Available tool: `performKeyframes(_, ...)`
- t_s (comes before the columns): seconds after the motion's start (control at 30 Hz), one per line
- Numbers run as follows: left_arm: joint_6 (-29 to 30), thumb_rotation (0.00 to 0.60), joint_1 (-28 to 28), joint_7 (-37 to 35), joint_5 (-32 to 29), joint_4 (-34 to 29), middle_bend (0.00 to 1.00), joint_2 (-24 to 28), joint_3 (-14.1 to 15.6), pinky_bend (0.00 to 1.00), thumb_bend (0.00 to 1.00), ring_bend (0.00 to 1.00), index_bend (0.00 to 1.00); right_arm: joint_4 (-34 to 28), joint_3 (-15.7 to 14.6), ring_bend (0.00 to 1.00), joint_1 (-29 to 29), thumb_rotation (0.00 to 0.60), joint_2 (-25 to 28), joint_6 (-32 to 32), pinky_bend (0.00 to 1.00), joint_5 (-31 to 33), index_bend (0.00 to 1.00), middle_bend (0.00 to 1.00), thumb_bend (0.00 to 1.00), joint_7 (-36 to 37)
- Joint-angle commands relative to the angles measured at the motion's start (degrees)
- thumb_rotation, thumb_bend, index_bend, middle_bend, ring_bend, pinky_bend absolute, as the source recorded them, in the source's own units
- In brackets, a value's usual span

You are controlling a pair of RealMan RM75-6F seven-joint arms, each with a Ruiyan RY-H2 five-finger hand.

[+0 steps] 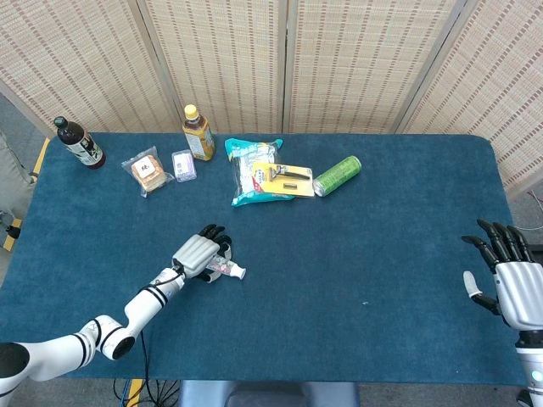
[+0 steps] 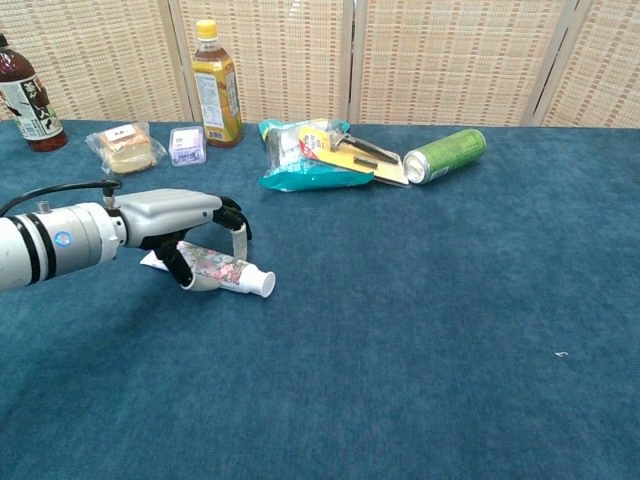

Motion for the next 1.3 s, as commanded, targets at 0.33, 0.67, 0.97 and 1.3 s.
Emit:
performKeyframes(0.33,-0.36,0.600,-0.34,-2.58,0.14,3.20,0.26,-1.32,-0.54,0.00,0.28,0.04,0.46,-0.22,0.09,0.00,0.13,0.600,0.06,-0.41,0.00,0.10,0.25,0.11,0.36,-0.40)
performKeyframes(0.67,1.59,0.600,0.18,-4.68,0.83,5.83,0.51,-1.24,-1.05,0.00,0.34,0.27,0.53,-0.88,0.13,0.00,0.43,0.600,0.15,-0.60,0.00,-0.62,0.25,0.11,0.36,-1.08)
performKeyframes(0.97,2.87,0.600,0.38,-5.60,0.99,1.97,0.60,3.13,-2.14,0.00,0.36,0.35,0.56,-2.10,0.11,0.00,1.87,0.600,0.49,-2.15,0.00,-2.59,0.25,0.11,0.36,-1.89)
performKeyframes(1.3,-1.86,0.600,-0.02,-4.12,-4.29,-15.15,0.61,16.55,-4.49,0.00,0.37,0.36,0.55,-4.53,0.20,0.00,8.72,0.600,0.26,-10.02,0.00,-9.54,0.25,0.11,0.32,-2.11)
